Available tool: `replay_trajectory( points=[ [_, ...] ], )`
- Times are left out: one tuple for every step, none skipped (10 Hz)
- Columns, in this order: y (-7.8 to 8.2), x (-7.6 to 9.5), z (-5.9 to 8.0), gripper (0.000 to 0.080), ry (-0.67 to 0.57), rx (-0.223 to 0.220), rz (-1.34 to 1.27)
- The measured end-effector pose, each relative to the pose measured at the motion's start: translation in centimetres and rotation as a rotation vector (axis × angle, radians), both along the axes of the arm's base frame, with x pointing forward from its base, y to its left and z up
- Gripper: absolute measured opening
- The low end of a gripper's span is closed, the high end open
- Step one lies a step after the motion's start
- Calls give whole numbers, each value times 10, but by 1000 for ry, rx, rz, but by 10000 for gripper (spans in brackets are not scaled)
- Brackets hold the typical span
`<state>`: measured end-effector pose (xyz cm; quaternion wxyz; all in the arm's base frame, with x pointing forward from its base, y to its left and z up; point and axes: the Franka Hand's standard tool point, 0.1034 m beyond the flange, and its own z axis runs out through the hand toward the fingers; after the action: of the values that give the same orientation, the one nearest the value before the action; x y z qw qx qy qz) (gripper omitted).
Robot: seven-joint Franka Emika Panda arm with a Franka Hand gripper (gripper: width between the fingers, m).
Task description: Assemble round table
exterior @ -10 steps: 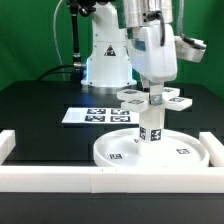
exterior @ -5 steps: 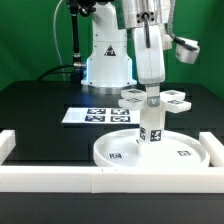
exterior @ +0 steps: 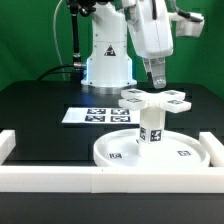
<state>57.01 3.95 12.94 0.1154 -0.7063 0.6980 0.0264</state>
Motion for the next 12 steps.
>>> replay_trajectory(
  points=[
    [0, 0, 0, 649, -14, -9, 71],
    [1, -1, -2, 649, -26, -24, 167],
    [4, -4, -4, 649, -31, -49, 300],
    [6, -4, -4, 649, -44, -68, 415],
    [8, -4, -3, 649, -52, -78, 532],
    [12, -3, -1, 649, -60, -90, 643],
    [12, -2, -1, 649, -74, -95, 709],
    [12, -3, -1, 649, -88, -102, 779],
    [12, -3, -1, 649, -101, -108, 844],
    [12, -3, -1, 649, -115, -114, 916],
    [12, -2, -1, 649, -123, -118, 955],
    [11, -2, 0, 649, -132, -150, 1108]
  ],
)
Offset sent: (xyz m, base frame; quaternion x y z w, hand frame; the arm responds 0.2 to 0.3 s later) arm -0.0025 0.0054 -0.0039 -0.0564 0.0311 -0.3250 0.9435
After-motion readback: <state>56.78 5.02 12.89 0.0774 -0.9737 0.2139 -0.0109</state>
